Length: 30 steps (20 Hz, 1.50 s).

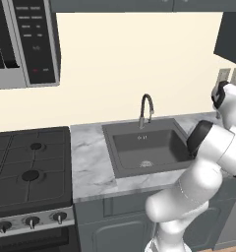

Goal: Move the glass cup from next to the sink to the open cabinet. Then, move the bowl with the tomato to the fridge to clear the area for faucet cleaning.

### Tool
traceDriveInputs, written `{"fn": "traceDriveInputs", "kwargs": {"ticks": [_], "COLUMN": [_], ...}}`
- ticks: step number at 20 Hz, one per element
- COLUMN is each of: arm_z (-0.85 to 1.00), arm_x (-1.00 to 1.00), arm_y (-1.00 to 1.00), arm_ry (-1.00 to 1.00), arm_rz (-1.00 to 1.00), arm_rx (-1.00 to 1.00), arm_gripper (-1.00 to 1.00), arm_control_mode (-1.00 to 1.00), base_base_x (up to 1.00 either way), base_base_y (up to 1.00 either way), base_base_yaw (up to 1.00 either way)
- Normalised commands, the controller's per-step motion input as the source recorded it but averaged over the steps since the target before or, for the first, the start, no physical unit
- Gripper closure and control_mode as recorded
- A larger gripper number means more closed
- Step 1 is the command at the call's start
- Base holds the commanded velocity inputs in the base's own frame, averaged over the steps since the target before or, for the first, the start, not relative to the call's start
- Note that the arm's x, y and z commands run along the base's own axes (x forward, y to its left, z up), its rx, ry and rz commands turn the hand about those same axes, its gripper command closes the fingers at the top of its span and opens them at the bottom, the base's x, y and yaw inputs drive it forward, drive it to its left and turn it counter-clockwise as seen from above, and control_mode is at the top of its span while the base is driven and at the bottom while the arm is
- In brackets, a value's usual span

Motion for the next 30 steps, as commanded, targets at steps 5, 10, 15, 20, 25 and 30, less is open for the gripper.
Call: {"fn": "traceDriveInputs", "kwargs": {"ticks": [5, 10, 15, 20, 25, 30], "arm_z": [-0.16, -0.27, -0.37, -0.15, -0.03, -0.11], "arm_x": [0.00, 0.10, 0.30, 0.30, 0.21, 0.17], "arm_y": [-0.14, 0.00, -0.02, -0.13, -0.24, -0.25], "arm_ry": [0.03, 0.06, 0.06, 0.01, 0.00, 0.00], "arm_rz": [0.00, 0.00, 0.00, -0.01, -0.01, 0.00], "arm_rx": [0.04, 0.03, 0.00, 0.00, 0.00, 0.00], "arm_gripper": [-1.00, -1.00, -1.00, -1.00, -1.00, -1.00], "arm_control_mode": [-1.00, -1.00, -1.00, -1.00, -1.00, -1.00], "base_base_x": [0.00, 0.00, 0.00, 0.00, 0.00, 0.00], "base_base_y": [0.00, 0.00, 0.00, 0.00, 0.00, 0.00], "base_base_yaw": [0.00, 0.00, 0.00, 0.00, 0.00, 0.00]}}
